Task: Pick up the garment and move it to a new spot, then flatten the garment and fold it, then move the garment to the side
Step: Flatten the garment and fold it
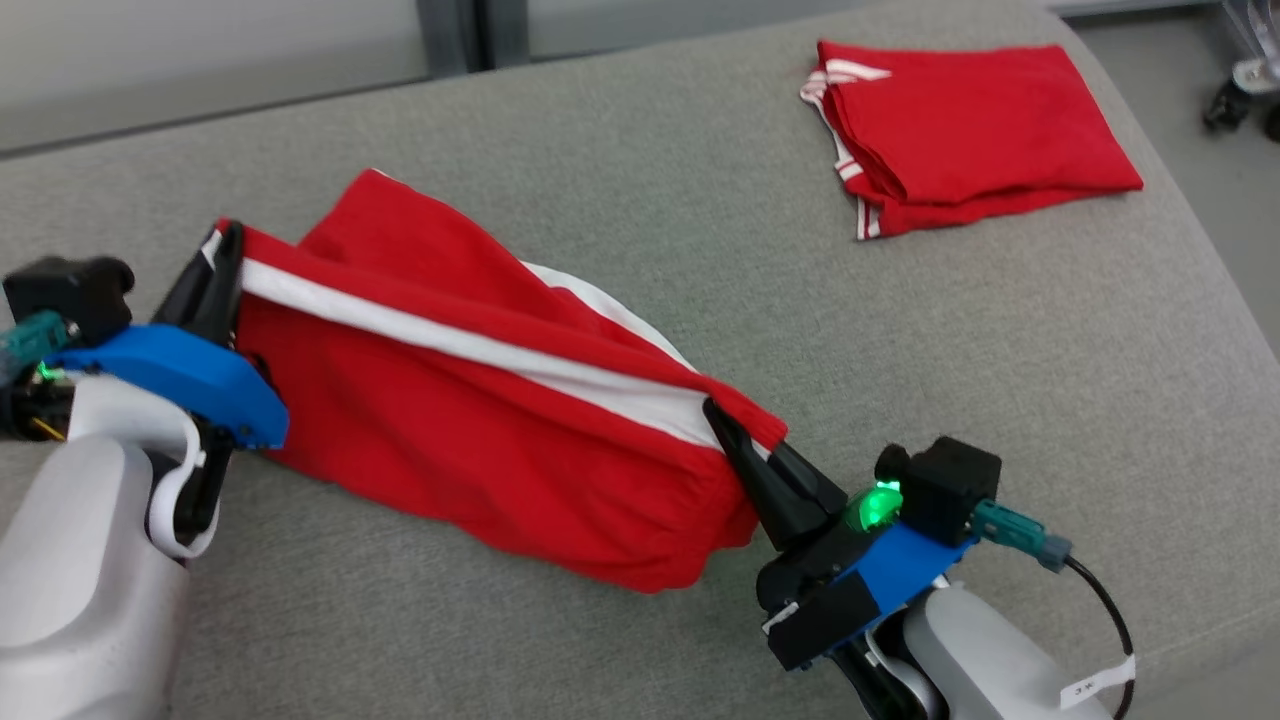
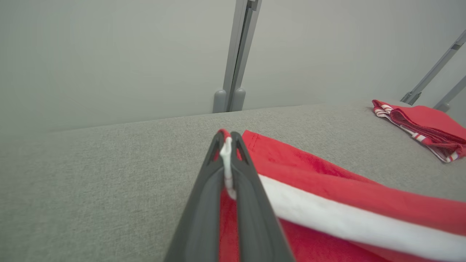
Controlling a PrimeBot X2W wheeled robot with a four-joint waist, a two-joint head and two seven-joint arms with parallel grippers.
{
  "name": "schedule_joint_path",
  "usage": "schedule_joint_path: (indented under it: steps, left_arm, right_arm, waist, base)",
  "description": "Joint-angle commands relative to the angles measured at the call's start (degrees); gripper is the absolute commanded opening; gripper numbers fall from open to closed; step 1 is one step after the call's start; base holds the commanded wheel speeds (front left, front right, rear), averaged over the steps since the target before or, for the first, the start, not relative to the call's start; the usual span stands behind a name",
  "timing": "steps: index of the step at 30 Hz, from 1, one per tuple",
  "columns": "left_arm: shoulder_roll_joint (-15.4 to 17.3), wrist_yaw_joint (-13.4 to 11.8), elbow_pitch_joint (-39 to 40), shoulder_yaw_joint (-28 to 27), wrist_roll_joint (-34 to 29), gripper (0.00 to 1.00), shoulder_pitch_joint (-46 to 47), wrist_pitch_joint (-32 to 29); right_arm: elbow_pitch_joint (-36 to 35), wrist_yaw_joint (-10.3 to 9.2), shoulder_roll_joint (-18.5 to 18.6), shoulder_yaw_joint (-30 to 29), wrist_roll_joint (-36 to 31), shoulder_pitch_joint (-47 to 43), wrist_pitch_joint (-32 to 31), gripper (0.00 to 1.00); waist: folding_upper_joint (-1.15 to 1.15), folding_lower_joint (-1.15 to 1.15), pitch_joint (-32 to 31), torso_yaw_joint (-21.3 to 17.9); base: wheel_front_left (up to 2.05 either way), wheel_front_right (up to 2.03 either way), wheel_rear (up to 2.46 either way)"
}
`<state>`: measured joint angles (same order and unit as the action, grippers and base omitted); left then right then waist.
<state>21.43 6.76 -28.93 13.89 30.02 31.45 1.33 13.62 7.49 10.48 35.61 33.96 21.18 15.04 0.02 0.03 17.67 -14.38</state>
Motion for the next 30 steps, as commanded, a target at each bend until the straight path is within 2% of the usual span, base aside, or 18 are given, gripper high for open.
schedule_joint_path:
  steps: [1,4,6,15,16,17,18,19,30]
  left_arm:
    - [0.6,0.3,-1.9,0.7,-0.2,0.00,3.3,-0.7]
    - [2.4,0.6,-6.4,2.3,-1.6,0.00,8.5,-1.4]
    - [2.4,0.7,-9.2,3.0,-1.5,0.00,10.9,-1.4]
    - [2.2,0.7,-16.6,10.9,-0.7,0.00,19.0,1.9]
    - [2.1,0.7,-17.0,12.1,0.0,0.00,19.4,2.4]
    - [1.8,0.7,-17.4,13.0,0.9,0.25,19.6,2.7]
    - [1.8,0.7,-17.4,13.0,0.9,0.25,19.6,2.7]
    - [2.0,0.7,-18.1,14.0,1.3,1.00,20.0,3.0]
    - [3.4,0.7,-21.6,19.6,6.8,1.00,21.4,10.8]
  right_arm:
    - [1.5,0.02,-1.8,-0.9,-1.0,2.2,0.2,0.00]
    - [3.6,0.02,-4.6,-1.6,-2.3,5.6,0.2,0.00]
    - [4.8,0.01,-5.9,-2.5,-3.4,7.3,0.2,0.00]
    - [8.2,0.02,-7.6,-4.8,-4.8,9.4,0.2,0.00]
    - [8.2,0.01,-7.6,-4.6,-4.5,9.3,0.2,0.26]
    - [8.6,0.02,-7.6,-4.3,-4.4,9.0,0.2,0.53]
    - [8.6,0.02,-7.6,-4.3,-4.4,9.0,0.2,0.53]
    - [9.0,0.02,-7.6,-3.9,-4.2,8.7,0.2,1.00]
    - [8.6,0.02,-7.5,-7.5,-8.7,1.3,0.2,1.00]
  waist:
    - [-0.02,-0.03,1.4,-1.0]
    - [-0.02,-0.03,3.7,-2.9]
    - [-0.02,-0.03,4.9,-3.8]
    - [-0.02,-0.03,7.3,-4.1]
    - [-0.02,-0.03,7.2,-4.0]
    - [-0.02,-0.03,7.1,-3.8]
    - [-0.02,-0.03,7.1,-3.8]
    - [-0.02,-0.03,6.9,-3.7]
    - [-0.02,-0.03,2.3,-2.4]
  base:
    - [0.00,0.00,0.00]
    - [0.00,0.00,0.00]
    - [0.00,0.00,0.00]
    - [0.00,0.00,0.00]
    - [0.00,0.00,0.00]
    - [0.00,0.00,0.00]
    - [0.00,0.00,0.00]
    - [0.00,0.00,0.00]
    - [0.00,0.00,0.00]
